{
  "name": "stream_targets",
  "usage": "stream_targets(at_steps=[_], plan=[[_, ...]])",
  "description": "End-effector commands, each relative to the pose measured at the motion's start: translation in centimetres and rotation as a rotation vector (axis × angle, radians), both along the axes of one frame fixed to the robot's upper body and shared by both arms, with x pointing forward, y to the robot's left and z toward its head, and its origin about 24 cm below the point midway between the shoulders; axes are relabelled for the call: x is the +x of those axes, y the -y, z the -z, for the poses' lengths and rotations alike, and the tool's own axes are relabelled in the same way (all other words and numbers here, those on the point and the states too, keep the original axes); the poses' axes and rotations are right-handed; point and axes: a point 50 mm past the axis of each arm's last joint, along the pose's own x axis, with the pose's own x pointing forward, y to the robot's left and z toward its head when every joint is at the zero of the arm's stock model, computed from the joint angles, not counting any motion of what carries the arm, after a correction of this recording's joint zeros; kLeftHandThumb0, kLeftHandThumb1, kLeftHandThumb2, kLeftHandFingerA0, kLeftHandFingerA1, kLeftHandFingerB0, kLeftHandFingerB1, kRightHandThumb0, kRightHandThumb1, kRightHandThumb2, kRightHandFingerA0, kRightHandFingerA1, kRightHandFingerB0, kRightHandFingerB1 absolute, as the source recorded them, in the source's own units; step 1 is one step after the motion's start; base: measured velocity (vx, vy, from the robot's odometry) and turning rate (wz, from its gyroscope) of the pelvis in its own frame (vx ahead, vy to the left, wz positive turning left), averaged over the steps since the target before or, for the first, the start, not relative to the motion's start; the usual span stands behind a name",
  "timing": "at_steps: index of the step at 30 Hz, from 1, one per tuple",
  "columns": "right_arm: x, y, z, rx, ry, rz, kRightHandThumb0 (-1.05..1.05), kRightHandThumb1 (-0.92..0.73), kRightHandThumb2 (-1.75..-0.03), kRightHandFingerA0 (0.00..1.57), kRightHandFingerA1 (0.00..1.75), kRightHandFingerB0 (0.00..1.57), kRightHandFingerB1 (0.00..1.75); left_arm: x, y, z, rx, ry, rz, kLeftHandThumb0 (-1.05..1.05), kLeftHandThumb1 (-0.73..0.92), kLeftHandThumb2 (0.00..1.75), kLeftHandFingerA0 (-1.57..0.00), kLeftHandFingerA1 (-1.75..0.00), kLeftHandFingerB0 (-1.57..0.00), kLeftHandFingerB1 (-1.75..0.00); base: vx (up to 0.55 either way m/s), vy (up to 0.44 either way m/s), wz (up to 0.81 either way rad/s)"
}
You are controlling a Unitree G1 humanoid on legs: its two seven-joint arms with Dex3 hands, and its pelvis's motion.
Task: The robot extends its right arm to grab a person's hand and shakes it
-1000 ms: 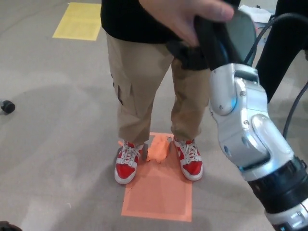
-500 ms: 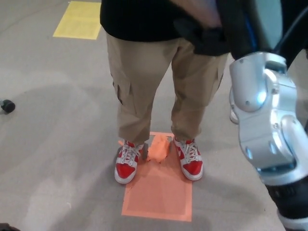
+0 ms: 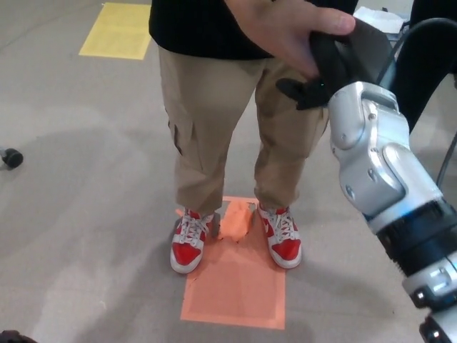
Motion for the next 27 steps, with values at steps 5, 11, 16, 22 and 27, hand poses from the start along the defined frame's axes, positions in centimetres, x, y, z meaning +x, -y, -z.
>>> stream_targets(at_steps=[5,11,16,22,27], plan=[[0.8,0.7,9.0,-0.010,-0.332,-0.081,-0.34,-0.59,-0.56,0.75,0.57,0.59,0.47,0.0,-0.7,-0.6,0.006,0.027,0.016,-0.79,0.80,1.18,-0.02,-0.43,-0.06,-0.46,0.00,0.000,0.00],[0.1,1.1,1.0,0.105,0.003,-0.210,-0.37,-0.62,-0.58,0.71,0.49,0.59,0.43,0.5,-1.0,-1.1,0.033,0.032,0.033,-0.37,0.51,1.13,0.00,-0.50,0.00,-0.48,0.00,0.000,0.00],[-4.6,0.9,-5.2,0.228,0.265,-0.357,-0.34,-0.60,-0.57,0.71,0.49,0.59,0.44,0.5,-1.2,-1.1,0.048,0.027,0.003,-0.90,0.92,0.76,-0.14,-0.33,-0.21,-0.34,0.00,0.000,0.00],[-11.8,1.1,-11.2,0.289,0.522,-0.496,-0.34,-0.59,-0.57,0.76,0.50,0.62,0.46,0.3,-1.1,-0.9,0.049,0.012,0.032,-0.37,0.50,1.13,0.00,-0.50,0.00,-0.48,0.00,0.000,0.00],[-16.7,1.9,-13.7,0.304,0.652,-0.553,-0.35,-0.57,-0.56,0.75,0.45,0.62,0.42,0.1,-1.2,-0.9,0.022,0.027,0.015,-0.85,0.84,1.21,-0.04,-0.37,-0.12,-0.39,0.00,0.000,0.00]])
